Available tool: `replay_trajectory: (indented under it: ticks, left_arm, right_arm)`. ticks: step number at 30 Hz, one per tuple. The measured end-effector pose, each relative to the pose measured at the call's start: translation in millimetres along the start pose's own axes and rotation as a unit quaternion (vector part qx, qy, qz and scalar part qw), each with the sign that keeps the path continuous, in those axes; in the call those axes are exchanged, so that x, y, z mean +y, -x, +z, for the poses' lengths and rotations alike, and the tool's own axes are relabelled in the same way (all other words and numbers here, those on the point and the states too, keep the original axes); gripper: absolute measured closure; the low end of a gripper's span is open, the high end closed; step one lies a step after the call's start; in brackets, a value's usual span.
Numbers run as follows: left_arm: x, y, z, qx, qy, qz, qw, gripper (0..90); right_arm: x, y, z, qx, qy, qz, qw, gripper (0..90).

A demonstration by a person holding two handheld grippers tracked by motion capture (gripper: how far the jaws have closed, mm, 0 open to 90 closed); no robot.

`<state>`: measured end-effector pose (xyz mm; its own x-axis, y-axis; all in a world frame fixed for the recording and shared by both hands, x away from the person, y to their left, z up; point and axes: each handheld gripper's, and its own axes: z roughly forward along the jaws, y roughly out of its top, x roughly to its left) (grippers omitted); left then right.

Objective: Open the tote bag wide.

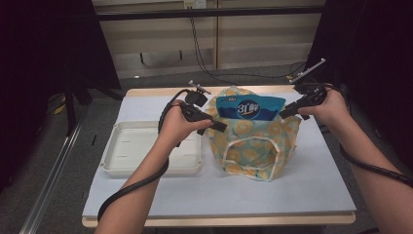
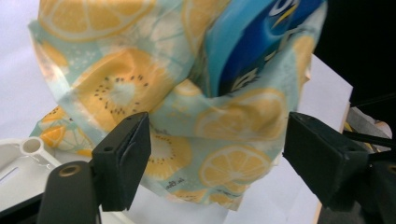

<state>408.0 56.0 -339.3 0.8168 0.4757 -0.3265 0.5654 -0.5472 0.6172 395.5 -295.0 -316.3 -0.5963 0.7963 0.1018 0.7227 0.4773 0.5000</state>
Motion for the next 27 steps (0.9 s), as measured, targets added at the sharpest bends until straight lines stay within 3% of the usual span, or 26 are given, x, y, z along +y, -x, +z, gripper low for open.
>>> replay_trajectory:
  ticks: [1, 3, 5, 6, 7, 9, 10, 11, 13, 14, 16, 17, 21, 25, 27]
  left_arm:
    - [-0.8, 0.8, 3.3, 0.002, 0.015, -0.017, 0.9997, 20.8]
    - [-1.6, -3.1, 5.0, -0.001, 0.006, -0.005, 1.0000, 22.3]
    - [-2.7, -1.1, 9.1, -0.004, 0.019, -0.022, 0.9996, 25.4]
    - [-2.6, -2.6, 8.8, -0.006, 0.006, -0.006, 0.9999, 29.0]
    - [-3.1, -0.9, 11.6, -0.007, 0.020, -0.016, 0.9996, 33.8]
    - [-3.3, -1.4, 12.9, -0.008, 0.013, -0.012, 0.9998, 44.4]
    - [-3.2, -3.6, 12.2, -0.008, 0.001, 0.001, 1.0000, 52.2]
    - [-3.5, -2.8, 12.8, -0.005, 0.006, -0.006, 1.0000, 55.9]
    - [-3.6, -3.4, 12.0, -0.008, 0.001, 0.000, 1.0000, 74.8]
    - [-4.1, -1.5, 13.5, -0.006, 0.012, -0.018, 0.9997, 78.5]
    - [-4.9, -2.8, 11.8, -0.009, -0.003, -0.010, 0.9999, 86.5]
    - [-5.4, -3.7, 11.1, -0.010, -0.005, -0.003, 0.9999, 88.2]
    - [-9.4, -0.6, 10.0, -0.015, -0.005, -0.012, 0.9998, 90.0]
    - [-15.4, -0.2, 9.4, -0.021, -0.018, -0.003, 0.9996, 90.0]
    - [-19.4, 0.4, 11.0, -0.024, -0.020, -0.010, 0.9995, 90.0]
  right_arm:
    - [0.2, 0.9, 0.5, 0.000, -0.001, 0.005, 1.0000, 69.4]
    - [0.6, 1.2, 1.7, 0.000, -0.009, 0.004, 1.0000, 74.1]
    - [0.5, 1.7, 2.5, 0.000, -0.015, -0.001, 0.9999, 78.5]
    - [0.6, 1.5, 2.5, 0.000, -0.016, -0.002, 0.9999, 78.6]
    - [0.6, 1.6, 2.4, 0.000, -0.014, -0.001, 0.9999, 78.7]
    - [0.4, 2.0, 1.8, 0.001, -0.014, 0.002, 0.9999, 80.4]
    - [0.3, 2.7, 1.8, 0.001, -0.011, 0.001, 0.9999, 81.0]
    - [0.3, 3.1, 1.8, 0.001, -0.011, 0.004, 0.9999, 81.9]
    - [0.4, 3.6, 1.6, 0.003, -0.009, 0.007, 0.9999, 83.6]
    - [0.6, 4.2, 1.4, 0.002, -0.007, 0.011, 0.9999, 84.0]
    - [0.9, 5.2, 0.8, 0.001, -0.002, 0.016, 0.9999, 85.8]
    - [1.1, 6.2, 0.2, 0.000, -0.001, 0.019, 0.9998, 86.9]
    - [1.4, 11.5, -0.9, -0.011, 0.006, 0.029, 0.9995, 89.2]
    - [1.3, 15.4, 2.6, -0.015, 0.001, 0.034, 0.9993, 89.8]
    - [1.1, 16.8, 3.4, -0.017, 0.005, 0.041, 0.9990, 90.0]
